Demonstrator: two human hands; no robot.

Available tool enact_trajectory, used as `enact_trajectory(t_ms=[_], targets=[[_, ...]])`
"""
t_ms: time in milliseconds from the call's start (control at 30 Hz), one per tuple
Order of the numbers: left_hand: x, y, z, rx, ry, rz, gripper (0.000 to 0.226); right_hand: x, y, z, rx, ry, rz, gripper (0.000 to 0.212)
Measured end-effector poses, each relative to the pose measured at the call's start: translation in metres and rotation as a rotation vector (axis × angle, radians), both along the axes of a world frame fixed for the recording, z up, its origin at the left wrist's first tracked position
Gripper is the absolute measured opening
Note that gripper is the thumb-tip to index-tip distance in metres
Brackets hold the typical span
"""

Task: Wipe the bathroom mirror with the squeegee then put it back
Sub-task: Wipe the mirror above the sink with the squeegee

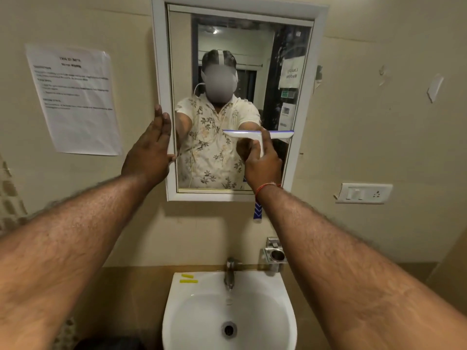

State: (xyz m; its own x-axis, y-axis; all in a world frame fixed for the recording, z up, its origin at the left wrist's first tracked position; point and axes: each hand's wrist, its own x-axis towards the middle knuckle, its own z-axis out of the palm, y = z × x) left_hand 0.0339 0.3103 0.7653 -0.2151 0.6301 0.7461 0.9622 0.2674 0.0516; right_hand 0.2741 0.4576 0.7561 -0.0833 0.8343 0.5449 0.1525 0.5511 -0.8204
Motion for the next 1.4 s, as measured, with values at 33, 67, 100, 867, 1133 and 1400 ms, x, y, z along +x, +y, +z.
enact_trajectory(t_ms=[33, 67, 100, 867, 1133, 1400], targets=[[0.000, 0.000, -0.005, -0.004, -0.005, -0.004, 0.121, -0.001, 0.000, -0.008, -0.011, 0.007, -0.004, 0.050], [-0.001, 0.000, -0.010, -0.009, -0.010, -0.007, 0.122, 0.000, -0.001, -0.015, -0.025, 0.014, 0.003, 0.050], [-0.002, 0.000, -0.016, -0.013, -0.014, -0.006, 0.123, 0.000, -0.001, -0.023, -0.039, 0.013, 0.007, 0.050], [0.001, -0.003, -0.099, -0.084, -0.070, 0.005, 0.118, 0.014, -0.022, -0.143, -0.219, -0.049, -0.031, 0.048], [0.005, -0.007, -0.117, -0.122, -0.089, 0.001, 0.112, 0.020, -0.026, -0.135, -0.239, -0.132, -0.027, 0.050], [0.016, -0.023, -0.152, -0.318, -0.124, 0.084, 0.115, 0.034, -0.036, -0.128, -0.283, -0.222, -0.030, 0.048]])
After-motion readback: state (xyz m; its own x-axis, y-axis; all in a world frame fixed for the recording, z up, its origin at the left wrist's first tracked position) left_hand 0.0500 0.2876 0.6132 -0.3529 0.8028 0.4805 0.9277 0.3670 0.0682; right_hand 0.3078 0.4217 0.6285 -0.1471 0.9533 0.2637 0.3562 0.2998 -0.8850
